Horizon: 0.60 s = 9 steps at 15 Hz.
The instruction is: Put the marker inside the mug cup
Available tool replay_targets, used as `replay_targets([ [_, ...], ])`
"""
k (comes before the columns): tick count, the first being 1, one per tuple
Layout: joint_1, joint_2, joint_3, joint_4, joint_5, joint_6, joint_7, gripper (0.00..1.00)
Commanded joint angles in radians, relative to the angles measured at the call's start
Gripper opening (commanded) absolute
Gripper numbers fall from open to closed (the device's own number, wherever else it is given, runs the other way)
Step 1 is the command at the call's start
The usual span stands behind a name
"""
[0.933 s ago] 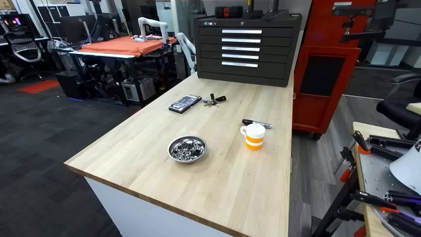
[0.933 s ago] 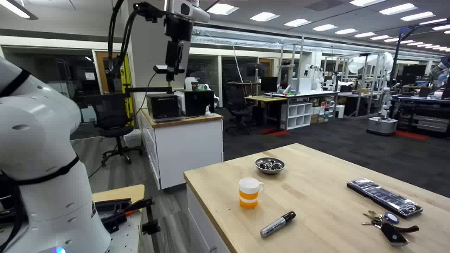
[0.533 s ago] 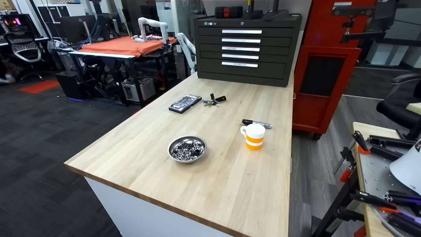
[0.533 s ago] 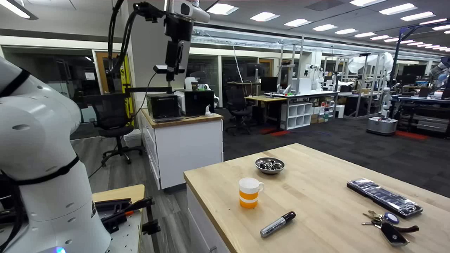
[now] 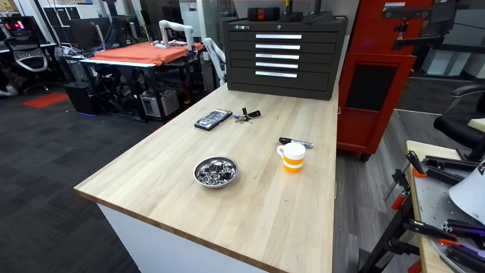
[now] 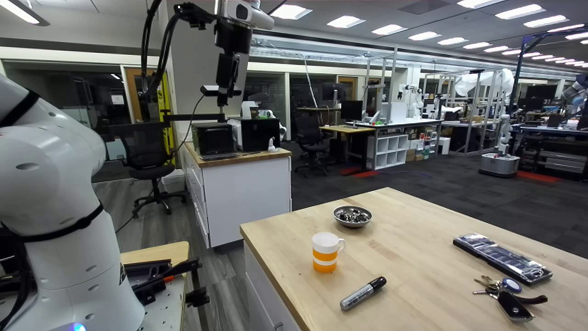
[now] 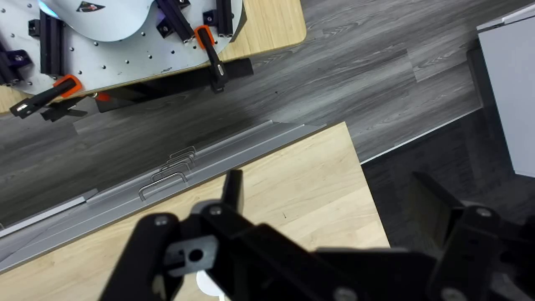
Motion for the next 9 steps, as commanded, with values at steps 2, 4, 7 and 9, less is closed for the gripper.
replay_targets([
  [2, -0.026, -0.001, 0.017, 0.003, 0.009, -0.007, -0.011, 1.0],
  [4, -0.027, -0.001, 0.018, 0.001, 0.006, -0.006, -0.011, 1.0],
  [7, -0.045, -0.002, 0.036, -0.008, -0.052, 0.007, -0.017, 1.0],
  [9, -0.052, -0.002, 0.046, -0.018, -0.111, 0.018, -0.044, 1.0],
])
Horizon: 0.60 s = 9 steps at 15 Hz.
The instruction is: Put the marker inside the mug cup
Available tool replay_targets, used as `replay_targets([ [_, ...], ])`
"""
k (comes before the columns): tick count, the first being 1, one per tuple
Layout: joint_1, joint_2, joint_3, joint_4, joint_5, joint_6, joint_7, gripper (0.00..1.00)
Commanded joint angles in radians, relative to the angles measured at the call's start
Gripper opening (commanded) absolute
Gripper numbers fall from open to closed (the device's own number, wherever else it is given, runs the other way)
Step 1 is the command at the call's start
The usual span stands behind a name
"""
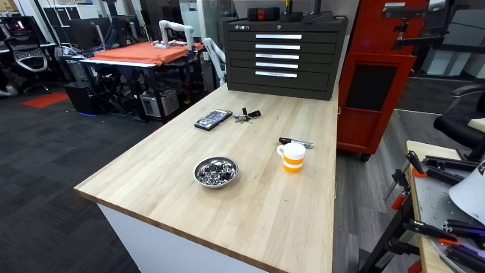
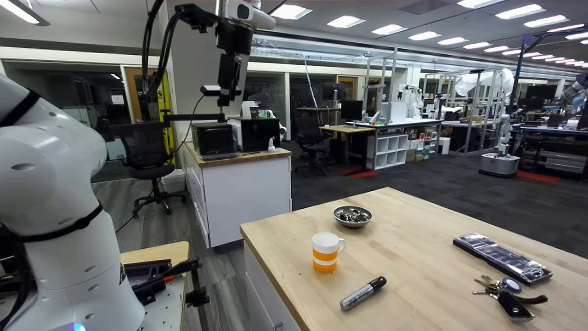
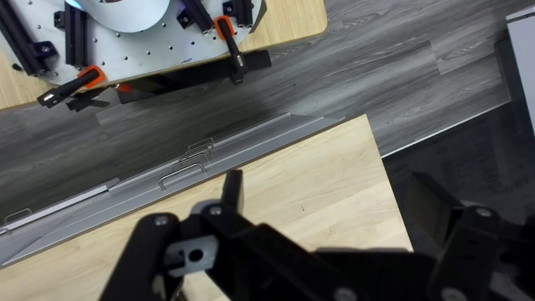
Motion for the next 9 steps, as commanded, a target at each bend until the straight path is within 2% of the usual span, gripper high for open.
replay_targets([
  [1, -0.024, -0.004, 0.024, -0.021, -0.097, 0.022, -0.053, 1.0],
  [4, -0.02, -0.01, 0.021, -0.048, -0.183, 0.061, -0.103, 1.0],
  [9, -0.017, -0.003, -0.008, -0.13, -0.296, 0.239, -0.181, 1.0],
])
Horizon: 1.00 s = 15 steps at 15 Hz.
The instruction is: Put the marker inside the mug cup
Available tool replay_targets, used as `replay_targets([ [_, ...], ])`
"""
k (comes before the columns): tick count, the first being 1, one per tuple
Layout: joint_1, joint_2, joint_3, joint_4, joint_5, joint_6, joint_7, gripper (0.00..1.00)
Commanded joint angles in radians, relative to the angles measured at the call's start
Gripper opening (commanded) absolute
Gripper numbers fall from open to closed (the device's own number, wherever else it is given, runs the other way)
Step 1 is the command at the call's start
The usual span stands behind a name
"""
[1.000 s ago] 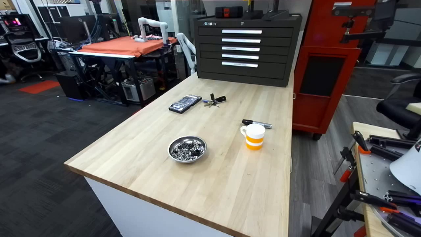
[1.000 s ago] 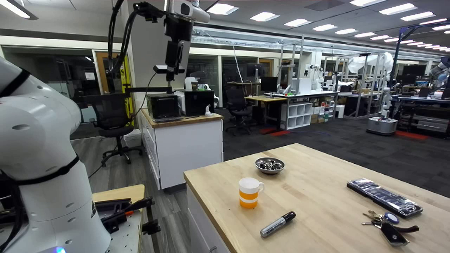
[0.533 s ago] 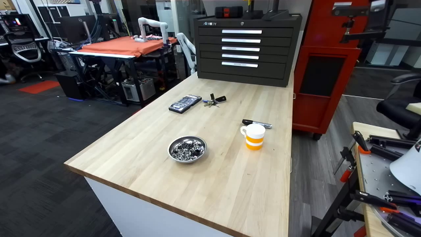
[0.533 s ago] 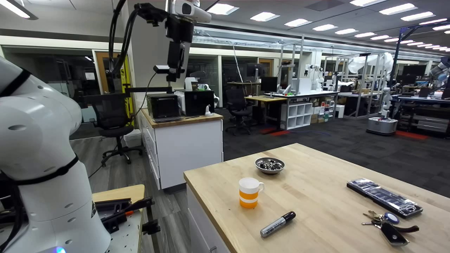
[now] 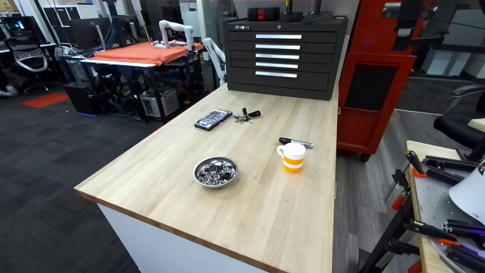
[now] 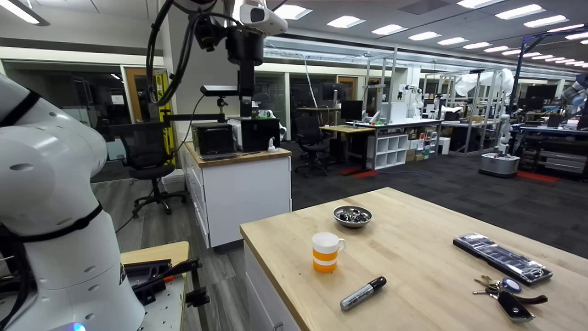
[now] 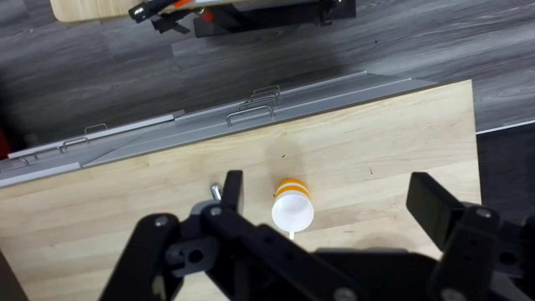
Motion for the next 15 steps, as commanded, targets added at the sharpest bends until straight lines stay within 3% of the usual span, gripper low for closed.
replay_targets([
  [1, -0.009, 0.001, -0.023, -0.072, -0.06, 0.14, -0.062, 1.0],
  [7, -0.044, 0.089, -0.07, -0.128, -0.162, 0.35, -0.122, 1.0],
  [9, -0.055, 0.143, -0.076, -0.093, -0.161, 0.344, -0.098, 1.0],
  [10, -0.04, 0.097, -0.072, -0.12, -0.147, 0.327, -0.099, 1.0],
  [15, -0.047, 0.138, -0.078, -0.104, -0.148, 0.335, -0.099, 1.0],
])
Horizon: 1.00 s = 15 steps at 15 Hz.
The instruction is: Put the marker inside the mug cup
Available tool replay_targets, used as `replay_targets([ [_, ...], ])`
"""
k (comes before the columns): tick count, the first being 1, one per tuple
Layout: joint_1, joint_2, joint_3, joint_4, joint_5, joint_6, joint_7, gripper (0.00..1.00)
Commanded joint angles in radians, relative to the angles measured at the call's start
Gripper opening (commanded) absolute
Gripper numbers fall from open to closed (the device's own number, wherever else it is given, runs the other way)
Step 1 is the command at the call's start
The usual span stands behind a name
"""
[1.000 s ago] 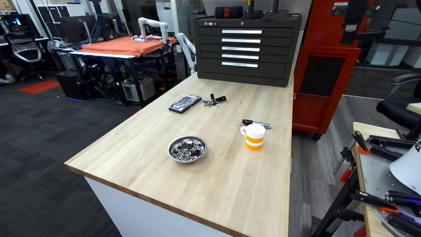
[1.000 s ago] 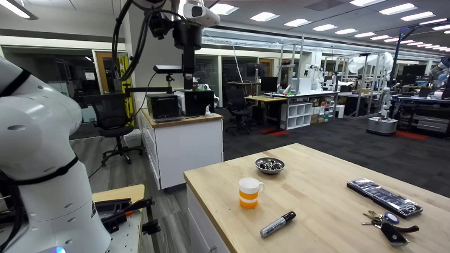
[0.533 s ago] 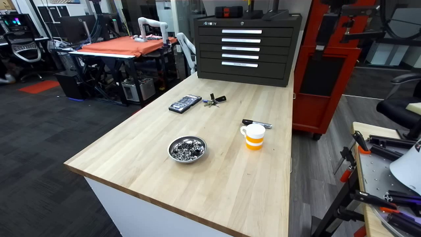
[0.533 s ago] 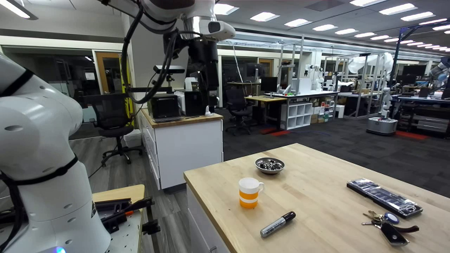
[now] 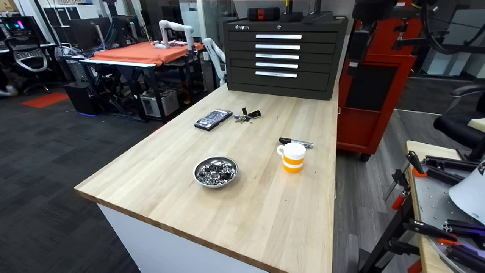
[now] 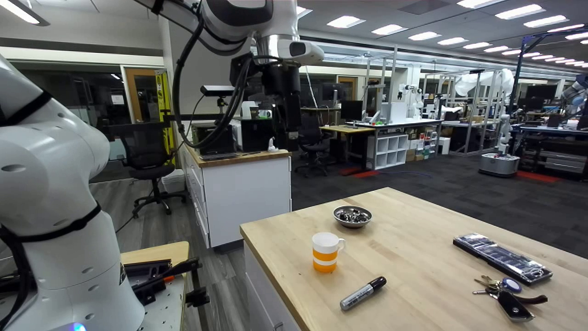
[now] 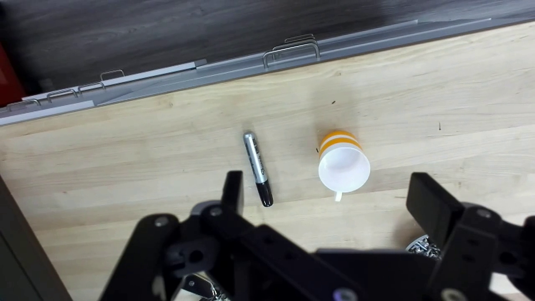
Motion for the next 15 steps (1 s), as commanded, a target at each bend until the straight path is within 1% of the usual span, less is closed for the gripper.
replay_targets([
  [1, 0.004, 0.001, -0.003, 0.003, -0.002, -0.003, 0.002, 1.0],
  [8, 0.001, 0.019, -0.047, -0.047, -0.014, 0.14, -0.096, 1.0],
  [15, -0.005, 0.099, -0.122, -0.074, -0.01, 0.289, -0.254, 1.0],
])
